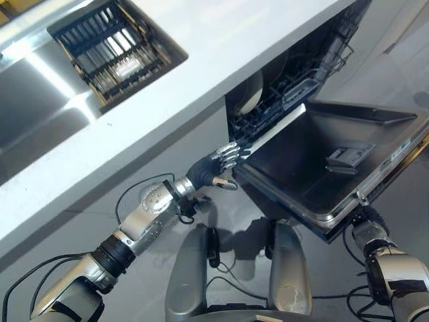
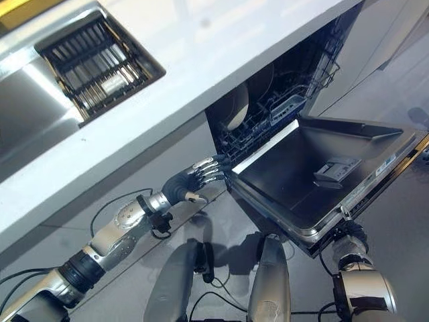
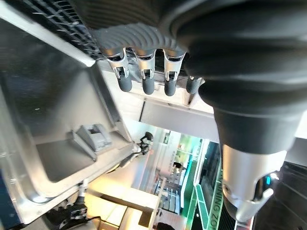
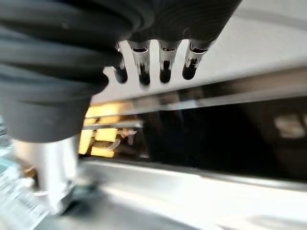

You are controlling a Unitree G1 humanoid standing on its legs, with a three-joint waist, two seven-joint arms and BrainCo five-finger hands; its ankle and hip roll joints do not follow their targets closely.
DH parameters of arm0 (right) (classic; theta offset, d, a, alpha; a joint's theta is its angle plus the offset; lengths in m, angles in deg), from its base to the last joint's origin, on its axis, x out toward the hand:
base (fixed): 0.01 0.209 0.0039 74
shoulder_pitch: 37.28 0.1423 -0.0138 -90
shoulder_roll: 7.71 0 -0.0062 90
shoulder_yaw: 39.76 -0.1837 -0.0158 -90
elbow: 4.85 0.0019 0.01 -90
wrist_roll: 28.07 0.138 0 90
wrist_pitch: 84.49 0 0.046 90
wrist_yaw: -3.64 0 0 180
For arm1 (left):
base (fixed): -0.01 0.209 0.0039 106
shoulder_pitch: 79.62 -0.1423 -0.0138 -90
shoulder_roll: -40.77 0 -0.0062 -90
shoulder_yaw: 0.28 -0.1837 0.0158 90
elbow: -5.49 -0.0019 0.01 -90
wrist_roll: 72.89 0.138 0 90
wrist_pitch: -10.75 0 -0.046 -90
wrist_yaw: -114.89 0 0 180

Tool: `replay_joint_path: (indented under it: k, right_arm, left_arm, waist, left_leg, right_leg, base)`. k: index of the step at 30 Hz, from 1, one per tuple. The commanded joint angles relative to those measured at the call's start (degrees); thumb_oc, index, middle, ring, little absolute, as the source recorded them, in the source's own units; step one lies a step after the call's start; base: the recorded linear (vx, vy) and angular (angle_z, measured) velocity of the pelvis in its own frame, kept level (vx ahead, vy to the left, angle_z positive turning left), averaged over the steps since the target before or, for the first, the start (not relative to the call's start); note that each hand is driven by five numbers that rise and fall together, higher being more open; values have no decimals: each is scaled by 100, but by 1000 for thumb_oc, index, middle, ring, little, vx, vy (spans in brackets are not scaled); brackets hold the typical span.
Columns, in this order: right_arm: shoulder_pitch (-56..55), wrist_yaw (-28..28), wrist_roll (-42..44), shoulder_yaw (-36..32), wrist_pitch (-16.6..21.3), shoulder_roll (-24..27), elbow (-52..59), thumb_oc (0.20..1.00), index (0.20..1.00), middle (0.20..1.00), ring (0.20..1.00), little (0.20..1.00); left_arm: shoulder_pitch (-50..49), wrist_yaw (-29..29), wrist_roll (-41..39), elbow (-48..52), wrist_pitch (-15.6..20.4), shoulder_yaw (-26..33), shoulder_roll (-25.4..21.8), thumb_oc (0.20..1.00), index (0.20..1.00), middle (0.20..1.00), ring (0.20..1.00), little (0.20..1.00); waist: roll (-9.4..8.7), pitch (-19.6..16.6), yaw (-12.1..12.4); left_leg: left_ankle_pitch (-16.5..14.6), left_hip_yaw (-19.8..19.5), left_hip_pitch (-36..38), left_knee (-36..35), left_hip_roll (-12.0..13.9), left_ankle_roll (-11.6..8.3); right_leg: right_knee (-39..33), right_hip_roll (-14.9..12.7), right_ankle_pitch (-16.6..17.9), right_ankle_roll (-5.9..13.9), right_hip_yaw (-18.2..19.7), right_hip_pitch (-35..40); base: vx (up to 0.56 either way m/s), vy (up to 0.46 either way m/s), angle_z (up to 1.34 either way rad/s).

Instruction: Pick up plates and place into dishwasher.

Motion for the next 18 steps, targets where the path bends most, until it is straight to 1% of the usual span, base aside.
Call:
replay_joint_path:
  k: [1, 2, 3, 4, 5, 8, 12, 16, 18]
  right_arm:
    - [1181, -2154, 987, 492, -432, -164, 501, 1000, 1000, 1000, 1000, 1000]
    - [1303, -2525, 1082, 574, -486, -186, 554, 1000, 1000, 1000, 1000, 1000]
    - [1497, -3194, 1267, 729, -555, -213, 680, 1000, 1000, 1000, 1000, 1000]
    - [1562, -3548, 1419, 802, -578, -218, 739, 1000, 1000, 1000, 1000, 1000]
    - [1646, -4037, 1545, 876, -581, -234, 935, 1000, 1000, 1000, 1000, 1000]
    - [1909, -4657, 1702, 1069, -547, -213, 1409, 1000, 1000, 1000, 1000, 1000]
    - [2262, -4798, 1989, 1249, -530, -190, 1955, 1000, 1000, 1000, 1000, 1000]
    - [2546, -4601, 2245, 1297, -491, -238, 2282, 1000, 1000, 1000, 1000, 1000]
    - [2608, -4637, 2403, 1280, -503, -246, 2324, 1000, 1000, 1000, 1000, 1000]
  left_arm:
    - [132, 269, -345, 664, 169, 195, 49, 1000, 1000, 1000, 1000, 1000]
    - [154, 308, -394, 627, 180, 215, 20, 1000, 1000, 1000, 1000, 1000]
    - [175, 372, -460, 554, 192, 249, -13, 1000, 1000, 1000, 1000, 1000]
    - [189, 411, -503, 515, 187, 281, -28, 1000, 1000, 1000, 1000, 1000]
    - [179, 505, -553, 473, 150, 360, -56, 1000, 1000, 1000, 1000, 1000]
    - [134, 638, -651, 520, 40, 474, -170, 1000, 1000, 1000, 1000, 1000]
    - [96, 785, -745, 558, -67, 552, -283, 1000, 1000, 1000, 1000, 1000]
    - [124, 938, -779, 533, -148, 556, -320, 1000, 1000, 1000, 1000, 1000]
    - [126, 1009, -790, 543, -170, 539, -315, 1000, 1000, 1000, 1000, 1000]
  waist:
    - [297, 113, 399]
    - [301, 113, 409]
    - [307, 94, 433]
    - [305, 84, 440]
    - [299, 55, 461]
    - [280, 5, 522]
    - [224, -82, 614]
    - [151, -176, 705]
    - [134, -226, 743]
  left_leg:
    - [-182, 37, 82, -228, -400, 446]
    - [-181, 30, 51, -208, -400, 443]
    - [-170, 26, 36, -205, -381, 434]
    - [-165, 18, 31, -206, -381, 429]
    - [-161, 5, 39, -213, -375, 416]
    - [-150, -42, 63, -204, -360, 382]
    - [-149, -109, 169, -250, -351, 340]
    - [-160, -168, 296, -297, -343, 311]
    - [-164, -199, 357, -331, -343, 297]
  right_leg:
    - [-43, 181, -309, -565, -219, 315]
    - [-11, 167, -317, -564, -227, 278]
    - [28, 147, -319, -557, -237, 239]
    - [47, 133, -324, -548, -248, 227]
    - [54, 116, -326, -530, -261, 235]
    - [88, 66, -324, -500, -304, 273]
    - [65, 8, -332, -479, -390, 416]
    - [-21, -20, -326, -469, -479, 613]
    - [-82, -21, -325, -470, -516, 715]
  base:
    - [-39, -44, -7]
    - [-27, -38, -10]
    - [-12, -30, -11]
    - [8, -37, -11]
    - [18, -39, -10]
    - [29, -48, -11]
    - [39, -50, -14]
    - [61, -42, 6]
    - [62, -22, 6]
